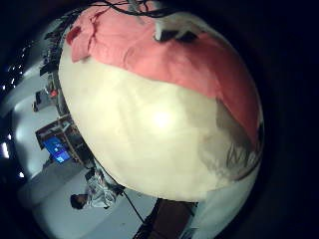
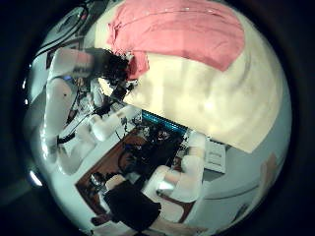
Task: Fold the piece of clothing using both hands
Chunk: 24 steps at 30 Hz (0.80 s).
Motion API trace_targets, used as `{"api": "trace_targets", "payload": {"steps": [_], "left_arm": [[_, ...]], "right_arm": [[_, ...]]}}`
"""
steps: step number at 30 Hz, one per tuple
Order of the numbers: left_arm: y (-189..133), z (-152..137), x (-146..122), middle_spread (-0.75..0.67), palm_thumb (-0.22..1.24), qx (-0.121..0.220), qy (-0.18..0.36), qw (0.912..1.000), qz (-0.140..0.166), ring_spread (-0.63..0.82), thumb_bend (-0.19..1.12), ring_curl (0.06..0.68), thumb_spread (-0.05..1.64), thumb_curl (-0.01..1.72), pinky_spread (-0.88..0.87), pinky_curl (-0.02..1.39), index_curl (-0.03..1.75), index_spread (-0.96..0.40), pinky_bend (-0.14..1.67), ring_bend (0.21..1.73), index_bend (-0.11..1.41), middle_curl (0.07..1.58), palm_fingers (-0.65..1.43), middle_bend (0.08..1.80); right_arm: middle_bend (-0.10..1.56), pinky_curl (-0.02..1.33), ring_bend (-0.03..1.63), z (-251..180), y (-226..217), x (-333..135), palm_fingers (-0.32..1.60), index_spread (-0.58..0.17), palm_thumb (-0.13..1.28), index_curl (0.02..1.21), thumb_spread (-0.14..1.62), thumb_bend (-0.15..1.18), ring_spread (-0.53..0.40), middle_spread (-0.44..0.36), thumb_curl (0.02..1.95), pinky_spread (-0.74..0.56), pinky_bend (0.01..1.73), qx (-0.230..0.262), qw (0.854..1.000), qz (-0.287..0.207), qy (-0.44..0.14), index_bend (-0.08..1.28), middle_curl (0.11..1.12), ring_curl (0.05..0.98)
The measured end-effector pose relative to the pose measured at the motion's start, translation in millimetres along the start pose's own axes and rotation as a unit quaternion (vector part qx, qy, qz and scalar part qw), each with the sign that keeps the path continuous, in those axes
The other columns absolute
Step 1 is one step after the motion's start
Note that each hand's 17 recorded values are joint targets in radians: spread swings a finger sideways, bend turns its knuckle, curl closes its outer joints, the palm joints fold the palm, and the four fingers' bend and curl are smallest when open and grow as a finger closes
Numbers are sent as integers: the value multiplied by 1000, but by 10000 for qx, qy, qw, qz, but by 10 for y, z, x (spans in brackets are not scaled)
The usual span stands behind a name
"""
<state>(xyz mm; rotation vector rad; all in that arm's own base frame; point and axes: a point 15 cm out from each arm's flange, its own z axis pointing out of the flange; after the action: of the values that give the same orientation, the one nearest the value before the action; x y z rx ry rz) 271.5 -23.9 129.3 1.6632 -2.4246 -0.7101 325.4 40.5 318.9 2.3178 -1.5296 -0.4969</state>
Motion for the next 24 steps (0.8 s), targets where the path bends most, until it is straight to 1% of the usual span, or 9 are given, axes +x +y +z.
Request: {"api": "trace_targets", "payload": {"steps": [2, 5, 7, 10, 14, 20, 24], "left_arm": [[24, -45, 6, -352, 763, -26, 33, 10000, 28, -451, 68, 440, 983, 421, -554, 469, 368, -291, 729, 1014, 287, 629, 1178, 828], [90, -94, 16, -404, 809, -136, 104, 9998, 93, -479, 56, 475, 971, 462, -628, 511, 421, -373, 825, 1091, 348, 682, 1161, 876], [154, -164, 33, -431, 817, -238, 195, 9994, 168, -486, 38, 493, 965, 486, -657, 531, 457, -416, 868, 1130, 376, 714, 1134, 902], [183, -280, 37, -459, 838, -266, 322, 9989, 190, -486, 21, 516, 954, 523, -684, 555, 512, -467, 926, 1178, 408, 765, 1114, 938], [195, -378, 12, -485, 859, -259, 342, 9989, 177, -481, -1, 534, 944, 566, -696, 581, 587, -521, 988, 1224, 429, 821, 1079, 954], [185, -478, -10, -513, 867, -204, 332, 9991, 160, -474, -14, 545, 933, 616, -696, 601, 698, -579, 1037, 1261, 410, 884, 1055, 959], [193, -533, -28, -528, 864, -207, 334, 9991, 141, -468, -15, 545, 930, 641, -694, 604, 776, -610, 1048, 1276, 386, 916, 1048, 952]], "right_arm": [[198, 321, 201, 35, -24, 6, 126, -264, 50, 306, 1307, -11, 184, 85, 189, 264, 247, -62, 10000, -1, -15, 164, 326, 253], [194, 322, 210, 126, -37, 8, 134, -263, 48, 301, 1303, -12, 180, 85, 188, 262, 246, -198, 9998, -6, -43, 160, 328, 257], [194, 322, 222, 235, -16, 5, 142, -263, 58, 298, 1301, -9, 178, 86, 191, 257, 247, -335, 9994, -3, -73, 158, 328, 260], [197, 323, 239, 417, -42, 17, 150, -265, 61, 292, 1296, -11, 178, 86, 191, 254, 247, -408, 9991, -6, -68, 154, 330, 266], [203, 321, 269, 622, -65, 19, 177, -264, 77, 286, 1288, -8, 169, 81, 197, 245, 242, -444, 9990, -27, -53, 153, 335, 274], [232, 318, 320, 909, -176, 7, 227, -247, 161, 274, 1212, -3, 141, 72, 226, 212, 233, -275, 9996, -91, 34, 147, 349, 286], [257, 319, 344, 1042, -296, 18, 243, -230, 247, 268, 1144, -3, 115, 55, 254, 182, 236, 25, 9998, -128, 139, 149, 360, 293]]}}
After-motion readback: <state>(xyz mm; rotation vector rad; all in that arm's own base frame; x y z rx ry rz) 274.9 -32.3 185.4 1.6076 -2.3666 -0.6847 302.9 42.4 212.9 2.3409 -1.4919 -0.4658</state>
